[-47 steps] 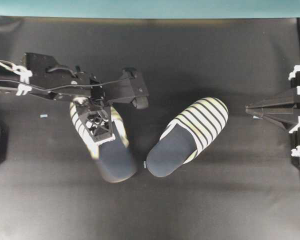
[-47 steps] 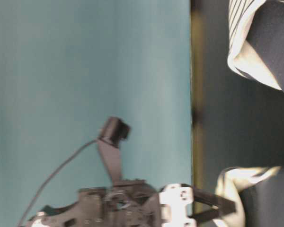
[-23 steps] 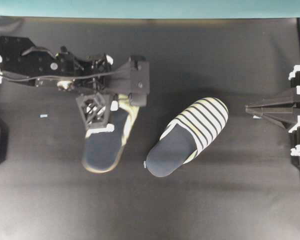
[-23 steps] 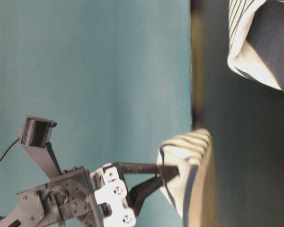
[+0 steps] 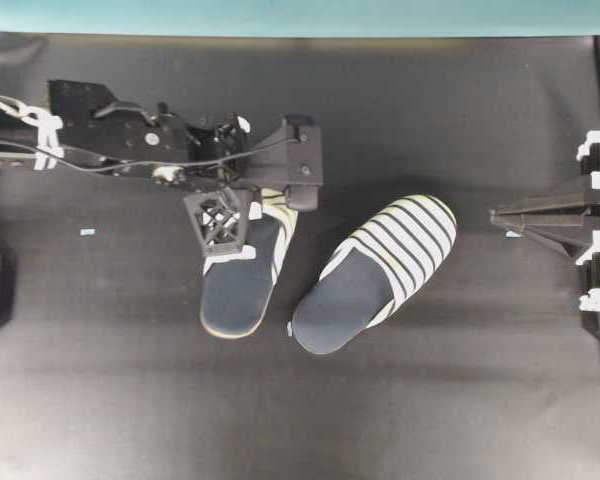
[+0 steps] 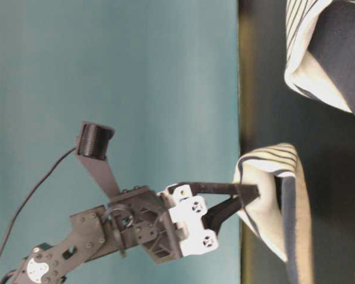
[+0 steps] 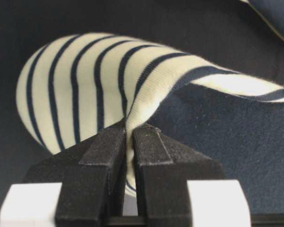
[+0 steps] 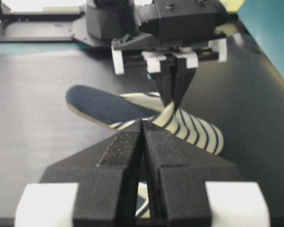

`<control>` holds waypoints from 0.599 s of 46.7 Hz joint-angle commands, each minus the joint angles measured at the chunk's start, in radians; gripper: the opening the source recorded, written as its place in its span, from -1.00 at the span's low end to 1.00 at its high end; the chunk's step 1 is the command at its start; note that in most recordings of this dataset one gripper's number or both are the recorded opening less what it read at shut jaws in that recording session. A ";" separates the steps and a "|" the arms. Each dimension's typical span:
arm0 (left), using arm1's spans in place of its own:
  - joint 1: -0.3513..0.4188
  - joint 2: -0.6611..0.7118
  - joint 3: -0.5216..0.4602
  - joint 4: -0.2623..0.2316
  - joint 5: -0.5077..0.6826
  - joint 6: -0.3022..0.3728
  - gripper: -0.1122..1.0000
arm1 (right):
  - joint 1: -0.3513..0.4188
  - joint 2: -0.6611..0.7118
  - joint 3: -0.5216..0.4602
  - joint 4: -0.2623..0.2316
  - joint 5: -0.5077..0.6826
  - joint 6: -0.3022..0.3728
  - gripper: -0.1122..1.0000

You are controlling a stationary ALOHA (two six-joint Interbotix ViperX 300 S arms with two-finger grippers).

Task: Arrange the slippers with the left arm.
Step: 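Rotate the held left slipper so its toe points straight down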

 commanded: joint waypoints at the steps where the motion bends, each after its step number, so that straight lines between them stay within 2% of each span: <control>1: -0.003 0.006 -0.012 0.003 -0.025 -0.017 -0.77 | -0.006 0.005 -0.005 0.002 -0.005 0.008 -0.80; 14: 0.000 0.044 -0.008 0.002 -0.017 -0.112 -0.78 | -0.006 -0.002 0.002 0.002 -0.005 0.008 -0.80; 28: 0.009 0.057 -0.009 0.002 -0.011 -0.160 -0.78 | -0.006 -0.009 0.008 0.002 -0.003 0.008 -0.80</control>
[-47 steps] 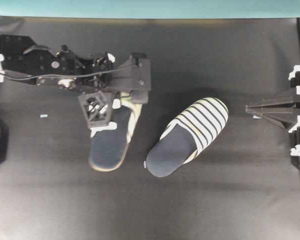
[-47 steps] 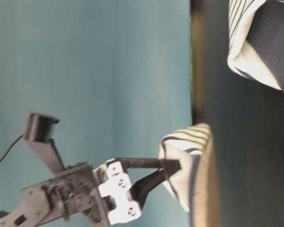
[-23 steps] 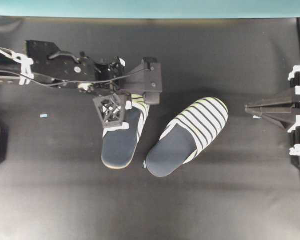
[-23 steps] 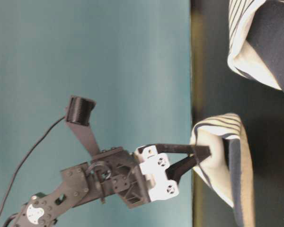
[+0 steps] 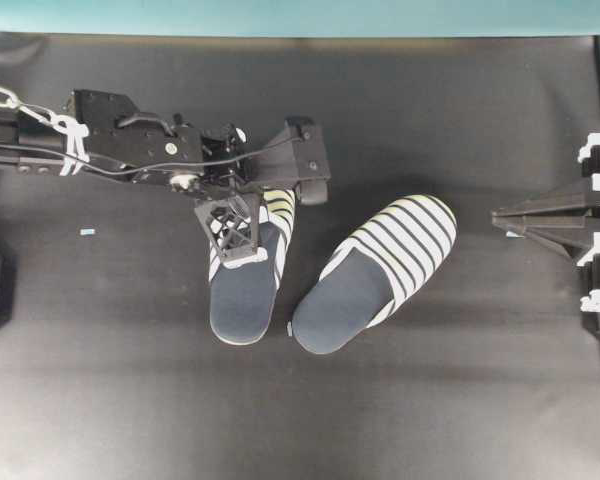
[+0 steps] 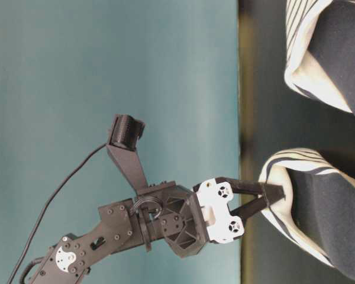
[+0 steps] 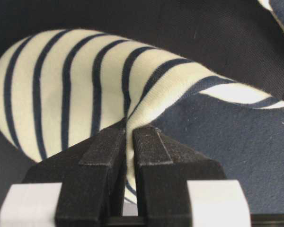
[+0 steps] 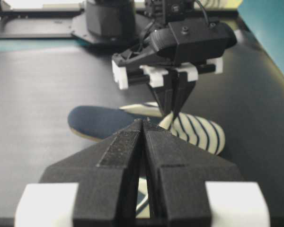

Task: Arrange the slippers with the left arm.
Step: 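Rotate the held left slipper so its toe points straight down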

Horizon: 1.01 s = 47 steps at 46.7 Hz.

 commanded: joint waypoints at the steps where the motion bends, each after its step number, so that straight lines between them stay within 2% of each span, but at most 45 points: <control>1: 0.006 -0.003 -0.011 0.002 -0.005 -0.015 -0.78 | -0.006 0.003 -0.005 0.002 -0.005 0.008 -0.80; 27: 0.003 -0.002 -0.002 -0.008 -0.023 -0.035 -0.77 | -0.006 0.003 -0.003 0.002 -0.003 0.009 -0.80; 31: 0.003 -0.002 -0.002 -0.008 -0.032 -0.040 -0.70 | -0.006 0.003 -0.005 0.002 -0.003 0.011 -0.80; 35: 0.003 -0.002 -0.002 -0.006 -0.034 -0.044 -0.47 | -0.006 0.003 -0.003 0.002 -0.003 0.011 -0.80; 45: -0.005 -0.006 0.017 -0.008 -0.025 -0.025 0.64 | -0.006 0.003 0.002 0.009 0.005 0.011 -0.80; 47: -0.008 -0.008 0.017 -0.008 -0.018 -0.018 0.76 | -0.006 0.003 0.003 0.011 0.005 0.011 -0.80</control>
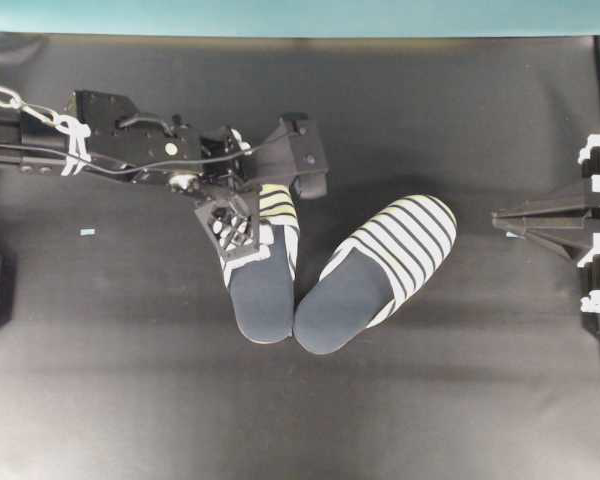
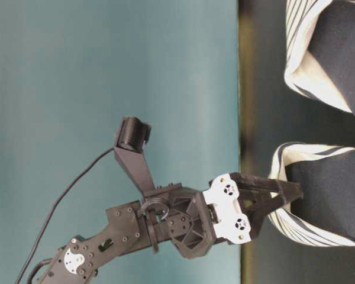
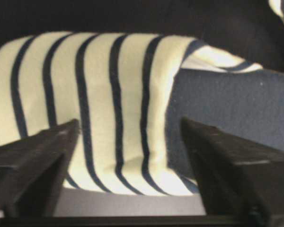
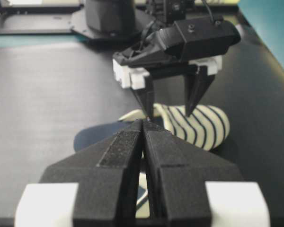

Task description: Arrange the slippers with the left arm.

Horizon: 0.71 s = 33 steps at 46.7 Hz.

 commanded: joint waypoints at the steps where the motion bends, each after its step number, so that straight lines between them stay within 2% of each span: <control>1: -0.009 -0.012 -0.003 -0.002 0.009 0.012 0.80 | -0.006 0.005 -0.006 0.006 -0.002 0.008 -0.80; 5: -0.020 -0.025 -0.008 0.000 0.020 0.051 0.83 | -0.006 0.005 -0.006 0.006 -0.002 0.008 -0.80; 9: -0.037 -0.037 -0.018 -0.002 0.011 0.118 0.81 | -0.006 0.005 -0.006 0.006 -0.002 0.008 -0.80; 16: -0.100 -0.048 -0.069 -0.002 -0.061 0.305 0.81 | -0.006 0.005 -0.006 0.006 -0.006 0.008 -0.80; 22: -0.147 -0.038 -0.120 0.000 -0.189 0.495 0.81 | -0.006 0.005 -0.006 0.006 -0.005 0.006 -0.80; 28: -0.158 -0.006 -0.164 -0.002 -0.307 0.658 0.81 | -0.006 0.005 -0.006 0.006 -0.006 0.008 -0.80; 33: -0.155 0.043 -0.193 -0.002 -0.373 0.746 0.81 | -0.006 0.005 -0.006 0.006 -0.006 0.008 -0.80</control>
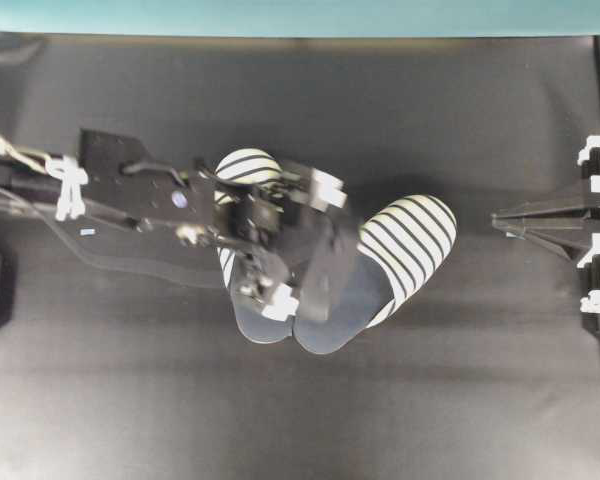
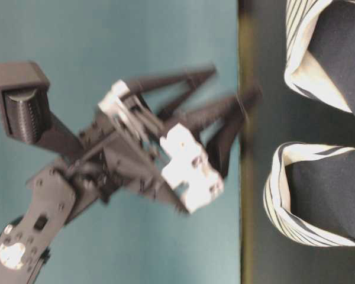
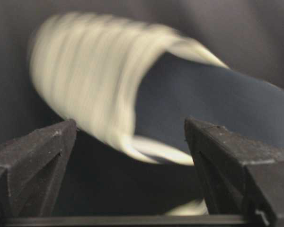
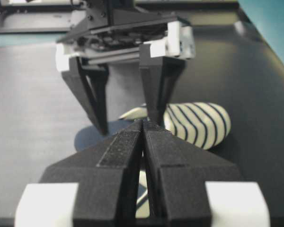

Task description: Arrange the slippers with the left arm.

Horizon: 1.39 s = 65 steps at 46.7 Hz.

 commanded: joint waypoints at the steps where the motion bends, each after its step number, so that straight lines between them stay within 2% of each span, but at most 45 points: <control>1: 0.003 0.037 -0.043 -0.002 -0.063 0.063 0.81 | -0.005 0.005 -0.006 0.002 -0.008 0.006 -0.80; 17: 0.031 0.247 -0.152 -0.002 -0.083 0.144 0.80 | -0.005 0.005 -0.006 0.002 -0.005 0.006 -0.80; 25: 0.046 0.284 -0.169 -0.002 -0.084 0.137 0.78 | -0.005 0.005 -0.005 0.002 -0.005 0.006 -0.80; 28: 0.049 0.282 -0.169 -0.003 -0.084 0.130 0.72 | -0.005 0.005 -0.002 0.002 -0.005 0.006 -0.80; 31: 0.049 0.282 -0.169 -0.008 -0.083 0.114 0.57 | -0.005 0.005 0.000 0.002 -0.005 0.006 -0.80; 33: 0.048 0.281 -0.172 -0.008 -0.078 0.087 0.43 | -0.005 0.005 0.000 0.002 -0.005 0.006 -0.80; 36: 0.044 0.275 -0.175 -0.008 -0.069 0.040 0.06 | -0.005 0.005 0.000 0.002 -0.005 0.006 -0.80; 41: 0.046 0.249 -0.196 -0.008 -0.026 -0.092 -0.49 | -0.005 0.003 0.000 0.002 -0.005 0.006 -0.80; 44: 0.049 0.229 -0.212 -0.008 0.011 -0.160 -0.72 | -0.005 0.000 0.000 0.002 -0.005 0.006 -0.80; 47: 0.057 0.199 -0.229 -0.008 0.054 -0.221 -0.77 | -0.005 -0.003 0.000 0.002 -0.005 0.006 -0.80; 57: 0.077 0.100 -0.239 -0.008 0.138 -0.342 -0.77 | -0.005 -0.017 0.000 0.002 0.006 0.006 -0.80; 65: 0.107 0.038 -0.215 -0.008 0.152 -0.537 -0.77 | -0.005 -0.023 0.002 0.002 0.014 0.008 -0.80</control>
